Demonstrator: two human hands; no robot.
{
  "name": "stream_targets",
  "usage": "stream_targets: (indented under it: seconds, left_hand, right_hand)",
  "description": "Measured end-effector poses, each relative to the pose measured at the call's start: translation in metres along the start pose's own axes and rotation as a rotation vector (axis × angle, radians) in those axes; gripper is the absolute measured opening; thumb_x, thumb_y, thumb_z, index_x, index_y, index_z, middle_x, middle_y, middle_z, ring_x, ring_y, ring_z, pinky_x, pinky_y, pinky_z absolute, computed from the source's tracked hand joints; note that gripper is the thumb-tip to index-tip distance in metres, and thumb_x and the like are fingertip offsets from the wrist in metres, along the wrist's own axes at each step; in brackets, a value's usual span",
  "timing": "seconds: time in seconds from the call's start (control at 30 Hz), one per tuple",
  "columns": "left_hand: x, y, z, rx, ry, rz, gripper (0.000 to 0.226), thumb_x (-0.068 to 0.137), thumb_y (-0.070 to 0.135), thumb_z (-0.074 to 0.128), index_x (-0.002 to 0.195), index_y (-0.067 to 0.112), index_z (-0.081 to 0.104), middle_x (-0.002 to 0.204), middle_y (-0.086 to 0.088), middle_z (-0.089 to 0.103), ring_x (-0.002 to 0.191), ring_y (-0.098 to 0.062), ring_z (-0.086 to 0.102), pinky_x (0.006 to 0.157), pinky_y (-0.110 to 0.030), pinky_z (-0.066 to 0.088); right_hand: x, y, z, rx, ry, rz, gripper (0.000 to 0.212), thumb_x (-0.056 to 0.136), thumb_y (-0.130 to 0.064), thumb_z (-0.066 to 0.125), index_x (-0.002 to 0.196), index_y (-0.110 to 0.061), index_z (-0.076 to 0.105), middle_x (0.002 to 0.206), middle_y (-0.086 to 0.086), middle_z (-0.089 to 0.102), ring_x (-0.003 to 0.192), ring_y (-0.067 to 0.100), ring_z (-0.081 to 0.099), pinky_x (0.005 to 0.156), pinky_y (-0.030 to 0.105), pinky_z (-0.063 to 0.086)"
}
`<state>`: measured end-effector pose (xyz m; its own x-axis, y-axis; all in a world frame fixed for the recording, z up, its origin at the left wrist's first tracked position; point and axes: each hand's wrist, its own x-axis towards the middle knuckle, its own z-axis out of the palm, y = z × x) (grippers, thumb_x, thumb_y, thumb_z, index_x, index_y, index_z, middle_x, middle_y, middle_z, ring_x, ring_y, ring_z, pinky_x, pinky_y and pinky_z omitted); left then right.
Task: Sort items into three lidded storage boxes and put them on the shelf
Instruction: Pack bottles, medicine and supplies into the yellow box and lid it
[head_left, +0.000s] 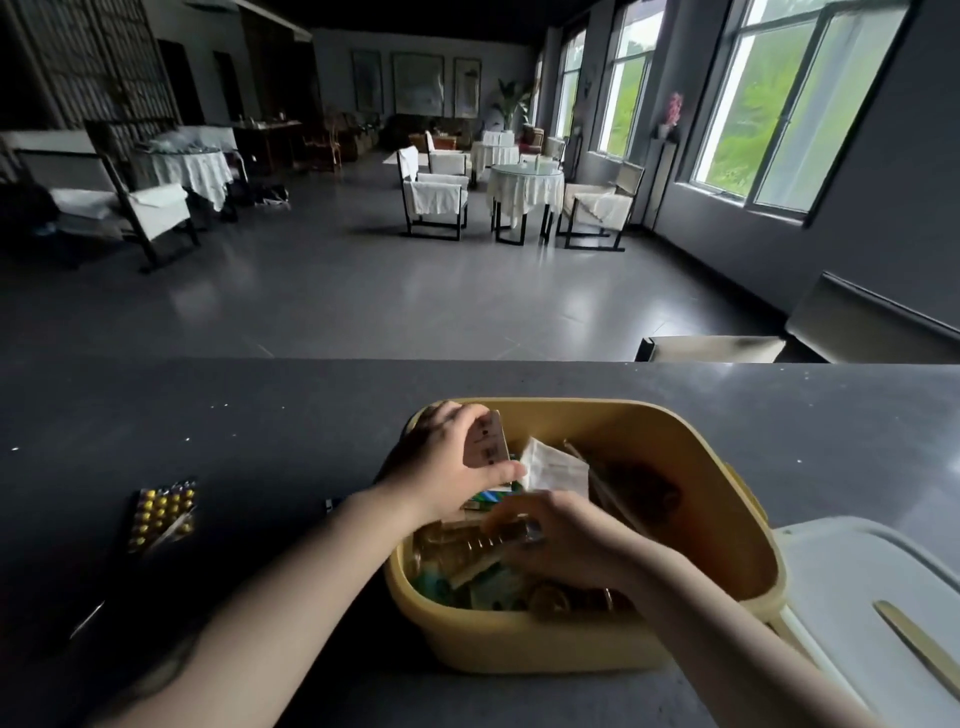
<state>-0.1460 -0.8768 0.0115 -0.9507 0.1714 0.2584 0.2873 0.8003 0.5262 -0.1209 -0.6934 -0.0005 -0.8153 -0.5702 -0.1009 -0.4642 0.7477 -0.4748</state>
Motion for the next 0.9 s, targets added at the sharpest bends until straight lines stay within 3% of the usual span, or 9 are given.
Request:
stream_targets:
  seconds: [0.13, 0.2, 0.6, 0.8, 0.9]
  left_hand:
    - [0.015, -0.001, 0.012, 0.129, -0.164, 0.032, 0.070, 0.079, 0.057, 0.064, 0.135, 0.023, 0.040, 0.131, 0.002, 0.043, 0.123, -0.019, 0.041, 0.098, -0.035, 0.038]
    - [0.019, -0.002, 0.016, 0.307, -0.233, 0.074, 0.069, 0.081, 0.056, 0.061, 0.135, 0.020, 0.038, 0.131, -0.001, 0.042, 0.124, -0.020, 0.039, 0.101, -0.039, 0.038]
    - [0.029, -0.005, 0.024, 0.475, -0.457, -0.004, 0.084, 0.088, 0.062, 0.044, 0.151, 0.019, 0.009, 0.150, -0.004, 0.018, 0.139, -0.027, 0.017, 0.106, -0.052, 0.031]
    - [0.030, -0.001, 0.025, 0.432, -0.431, -0.020, 0.086, 0.087, 0.063, 0.043, 0.151, 0.017, 0.010, 0.153, -0.004, 0.019, 0.142, -0.026, 0.013, 0.110, -0.050, 0.029]
    - [0.019, 0.005, 0.009, 0.228, -0.191, 0.011, 0.078, 0.086, 0.062, 0.045, 0.148, 0.018, 0.026, 0.149, -0.002, 0.032, 0.137, -0.020, 0.028, 0.108, -0.041, 0.034]
  right_hand:
    - [-0.003, 0.019, -0.008, 0.067, 0.446, 0.185, 0.012, 0.080, -0.024, 0.064, 0.090, -0.031, 0.068, 0.087, -0.011, 0.070, 0.081, 0.009, 0.063, 0.073, 0.033, 0.053]
    - [-0.002, 0.021, -0.009, 0.102, 0.531, 0.229, 0.012, 0.078, -0.022, 0.064, 0.084, -0.031, 0.066, 0.082, -0.011, 0.069, 0.078, 0.008, 0.063, 0.073, 0.033, 0.053]
    - [-0.001, 0.011, -0.009, 0.054, 0.449, 0.238, 0.008, 0.080, -0.026, 0.063, 0.087, -0.028, 0.067, 0.084, -0.009, 0.068, 0.079, 0.010, 0.062, 0.071, 0.035, 0.054]
    - [-0.001, 0.010, -0.009, 0.063, 0.459, 0.252, 0.008, 0.078, -0.026, 0.064, 0.085, -0.029, 0.066, 0.082, -0.009, 0.068, 0.077, 0.011, 0.062, 0.069, 0.035, 0.054]
    - [-0.002, 0.013, -0.011, 0.073, 0.484, 0.279, 0.010, 0.078, -0.023, 0.065, 0.084, -0.030, 0.066, 0.082, -0.011, 0.068, 0.079, 0.011, 0.062, 0.071, 0.033, 0.052]
